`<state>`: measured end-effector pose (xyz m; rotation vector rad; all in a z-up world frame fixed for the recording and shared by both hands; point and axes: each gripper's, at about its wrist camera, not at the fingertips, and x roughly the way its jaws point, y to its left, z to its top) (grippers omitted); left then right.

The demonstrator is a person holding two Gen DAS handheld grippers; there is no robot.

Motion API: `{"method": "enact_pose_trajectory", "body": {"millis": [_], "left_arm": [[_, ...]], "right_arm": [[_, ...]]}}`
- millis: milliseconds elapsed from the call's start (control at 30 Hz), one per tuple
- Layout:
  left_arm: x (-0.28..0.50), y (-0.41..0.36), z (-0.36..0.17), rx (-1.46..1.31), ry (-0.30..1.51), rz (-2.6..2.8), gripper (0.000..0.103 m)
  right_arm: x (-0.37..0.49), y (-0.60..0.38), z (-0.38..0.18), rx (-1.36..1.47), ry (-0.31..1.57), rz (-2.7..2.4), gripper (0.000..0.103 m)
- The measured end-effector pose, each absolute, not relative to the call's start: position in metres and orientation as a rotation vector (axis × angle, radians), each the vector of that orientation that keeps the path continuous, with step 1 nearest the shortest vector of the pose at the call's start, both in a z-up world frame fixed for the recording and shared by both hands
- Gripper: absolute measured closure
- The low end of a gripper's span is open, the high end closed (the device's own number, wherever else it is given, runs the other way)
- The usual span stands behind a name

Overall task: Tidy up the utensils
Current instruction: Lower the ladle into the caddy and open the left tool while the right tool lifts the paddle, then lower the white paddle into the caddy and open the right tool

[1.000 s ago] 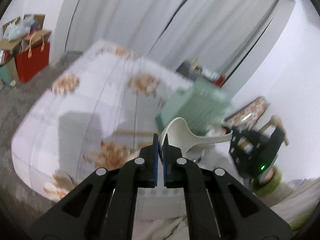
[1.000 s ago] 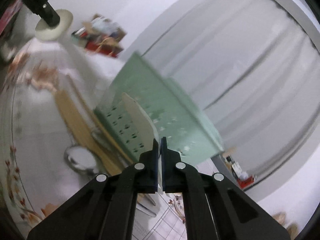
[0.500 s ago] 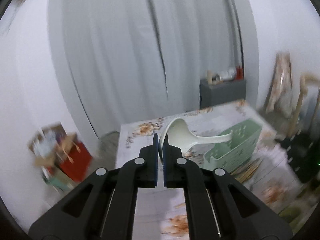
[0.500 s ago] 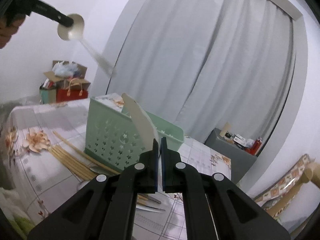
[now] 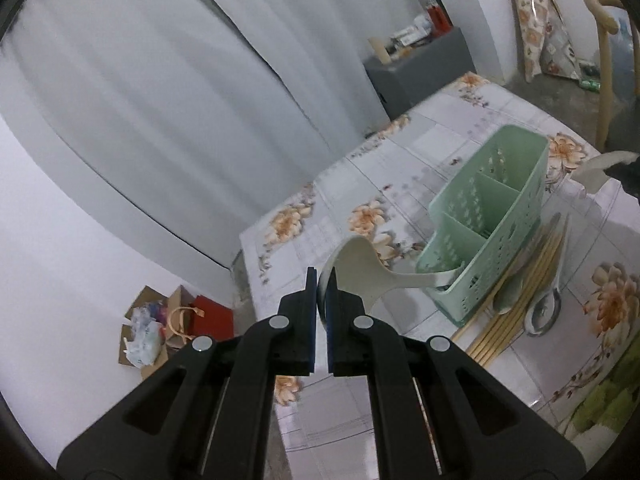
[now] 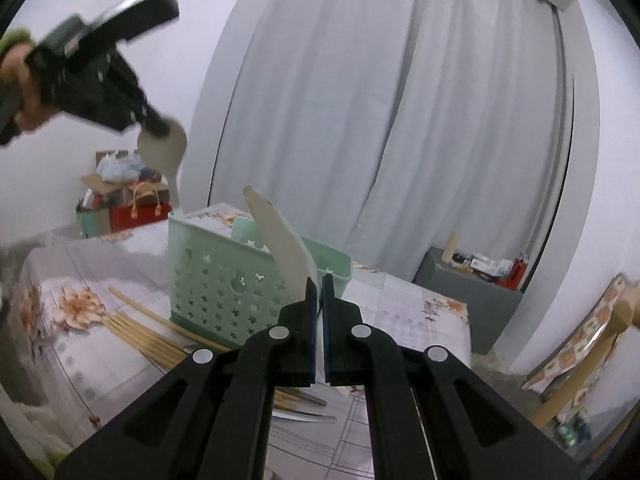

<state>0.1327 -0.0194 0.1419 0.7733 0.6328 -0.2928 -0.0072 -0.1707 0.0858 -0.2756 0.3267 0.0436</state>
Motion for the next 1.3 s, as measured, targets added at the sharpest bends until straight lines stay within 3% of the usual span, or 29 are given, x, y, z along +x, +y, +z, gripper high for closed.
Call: {"method": "enact_pose_trajectory", "body": {"millis": [300,400,667,933,1300], "left_arm": [[0.155,-0.025,0.133,0.588,0.716,-0.379,0.096],[0.158,-0.016,0.137,0.460,0.724,-0.401,0.081],[0.143,0.021,0.146,0.171,0.640,-0.273,0.028],[0.125,0.047,0.122,0.034,0.616,-0.082,0.014],[0.118,0.066,0.095,-0.067,0.653,0.041,0.009]], "right_arm": [[-0.007,-0.194,0.107,-0.109,0.313,0.078,0.100],[-0.007,-0.202,0.117,-0.056,0.295,0.095,0.100],[0.002,-0.224,0.157,0.108,0.208,0.191,0.100],[0.031,-0.228,0.176,0.216,0.146,0.289,0.100],[0.093,-0.231,0.108,0.322,0.333,0.246,0.100]]}}
